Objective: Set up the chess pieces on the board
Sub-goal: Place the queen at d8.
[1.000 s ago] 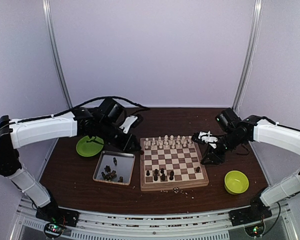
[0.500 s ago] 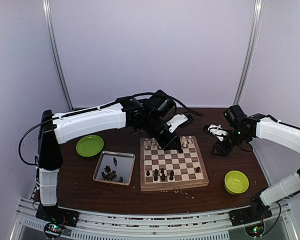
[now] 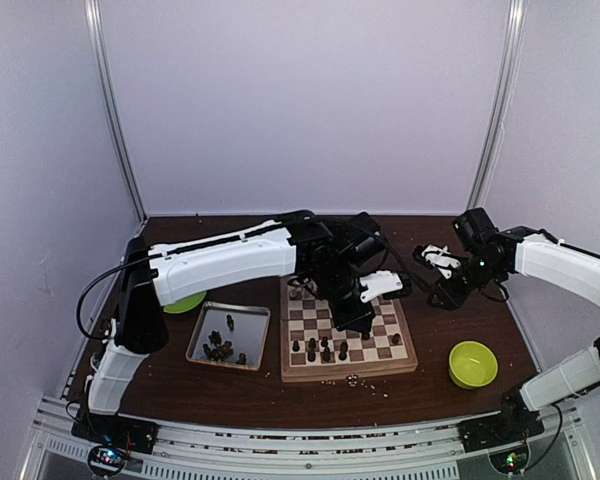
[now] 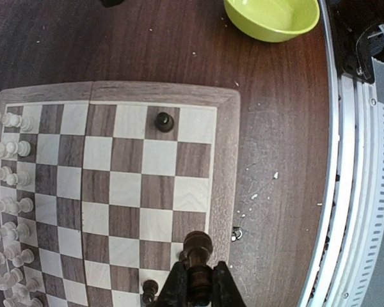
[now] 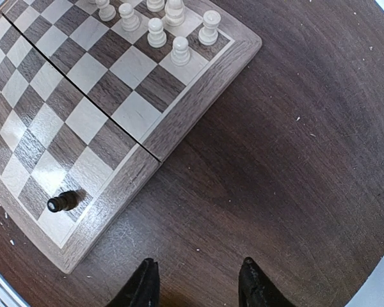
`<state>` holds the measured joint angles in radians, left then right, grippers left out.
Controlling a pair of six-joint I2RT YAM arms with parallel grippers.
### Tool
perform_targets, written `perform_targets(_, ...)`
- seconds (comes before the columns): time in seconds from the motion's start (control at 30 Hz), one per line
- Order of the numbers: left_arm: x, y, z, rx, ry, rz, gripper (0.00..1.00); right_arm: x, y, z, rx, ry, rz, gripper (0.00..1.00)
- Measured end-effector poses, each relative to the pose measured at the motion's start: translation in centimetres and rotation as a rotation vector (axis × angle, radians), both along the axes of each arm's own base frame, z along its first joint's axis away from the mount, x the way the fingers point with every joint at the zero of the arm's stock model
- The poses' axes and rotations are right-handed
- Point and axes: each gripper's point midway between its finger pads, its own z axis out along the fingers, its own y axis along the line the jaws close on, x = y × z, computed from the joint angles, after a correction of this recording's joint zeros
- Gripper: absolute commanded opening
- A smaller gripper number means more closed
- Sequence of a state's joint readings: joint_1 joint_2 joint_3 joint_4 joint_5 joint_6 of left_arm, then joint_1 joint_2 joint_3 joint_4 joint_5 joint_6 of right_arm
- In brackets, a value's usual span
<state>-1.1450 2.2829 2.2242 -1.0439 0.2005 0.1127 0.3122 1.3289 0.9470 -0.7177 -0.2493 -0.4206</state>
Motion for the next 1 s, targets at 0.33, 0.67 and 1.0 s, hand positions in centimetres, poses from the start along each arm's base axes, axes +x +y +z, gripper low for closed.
perform_targets(0.33,-0.6,-0.3,-2.5,0.057,-0.005,-0.029,0.01,-0.1,0.1,0.0,0.007,0.004,0.007,0.43)
perform_targets(0.67,-0.4,0.0,-4.7,0.107,-0.008,-0.027,0.01,-0.4,0.3,-0.3,0.006,0.018,0.029,0.43)
perform_targets(1.0,-0.4,0.2,-6.1,0.135,0.003,-0.028,0.03,-0.6,0.3,-0.9,0.000,0.045,0.034,0.43)
